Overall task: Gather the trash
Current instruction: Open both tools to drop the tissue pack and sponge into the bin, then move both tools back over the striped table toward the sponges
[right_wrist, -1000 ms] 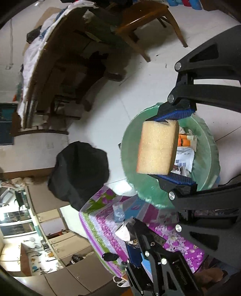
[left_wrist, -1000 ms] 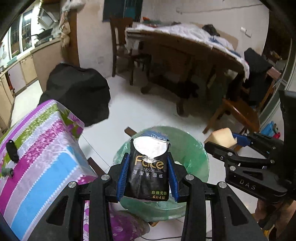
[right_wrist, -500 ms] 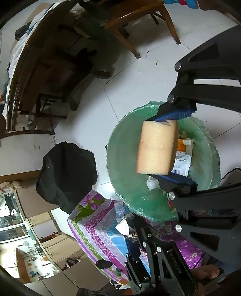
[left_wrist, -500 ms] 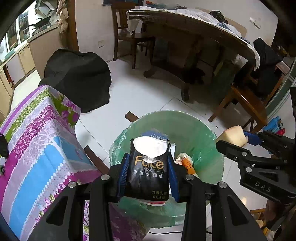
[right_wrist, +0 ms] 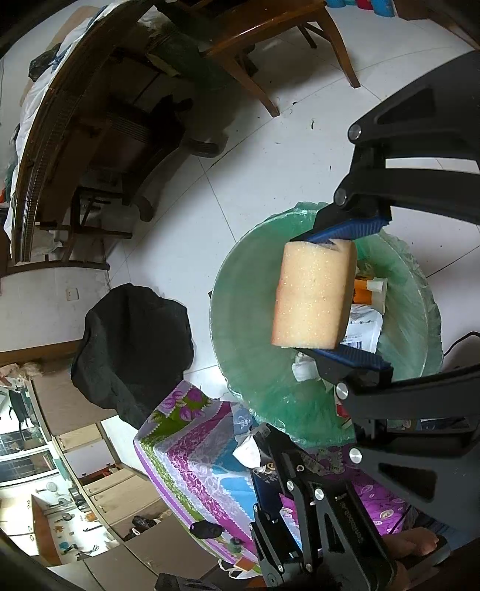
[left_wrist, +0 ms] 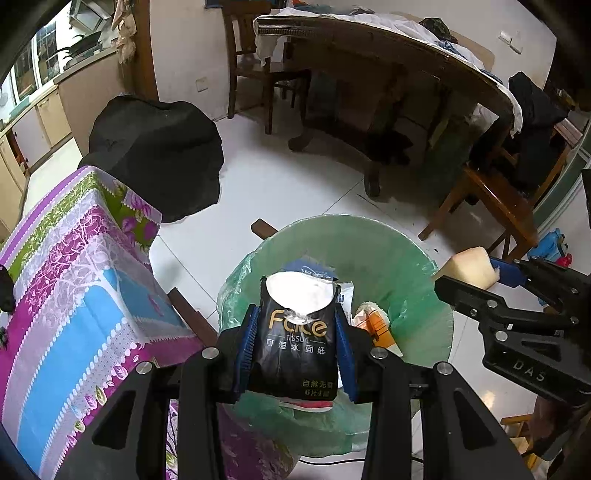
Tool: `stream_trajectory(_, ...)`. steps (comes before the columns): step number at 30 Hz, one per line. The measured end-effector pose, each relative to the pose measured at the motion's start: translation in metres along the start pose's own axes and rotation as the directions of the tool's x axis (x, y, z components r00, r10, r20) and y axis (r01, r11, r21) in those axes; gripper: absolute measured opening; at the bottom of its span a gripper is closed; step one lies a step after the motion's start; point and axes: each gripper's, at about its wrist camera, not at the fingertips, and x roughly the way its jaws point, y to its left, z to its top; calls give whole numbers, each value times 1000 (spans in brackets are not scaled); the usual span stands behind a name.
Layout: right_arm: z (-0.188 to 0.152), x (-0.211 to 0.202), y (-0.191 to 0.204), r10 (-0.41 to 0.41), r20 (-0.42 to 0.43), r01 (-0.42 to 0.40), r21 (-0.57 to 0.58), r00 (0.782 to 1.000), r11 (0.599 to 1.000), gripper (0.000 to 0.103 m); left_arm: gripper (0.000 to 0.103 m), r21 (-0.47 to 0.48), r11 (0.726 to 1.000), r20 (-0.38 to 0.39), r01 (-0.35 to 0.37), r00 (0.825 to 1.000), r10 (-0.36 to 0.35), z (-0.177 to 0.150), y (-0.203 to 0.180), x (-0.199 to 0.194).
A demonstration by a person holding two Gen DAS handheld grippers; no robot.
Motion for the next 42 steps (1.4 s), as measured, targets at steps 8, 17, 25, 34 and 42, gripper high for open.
stream_trajectory(8,0,1,0,2,3,-2,-2,1000,1000,47,40,-2,1000,-1,-1,1000,1,0,0,2)
stream_trajectory(17,-2,2,0,2,6,-2,-1,1000,1000,54,50,-21,1000,-9,-2,1000,2,-1,1,4)
stream_trajectory(25,-5,3,-5,2,14,-2,16,1000,1000,59,57,-28,1000,-2,-13,1000,13,-2,3,4)
stream_trajectory(34,-13,-5,-8,7,47,-9,29,999,1000,70,57,-20,999,5,-26,1000,26,-9,9,-3)
stream_trajectory(42,-37,-35,5,59,166,-69,51,984,996,87,57,-41,998,33,-49,998,51,-34,39,-32)
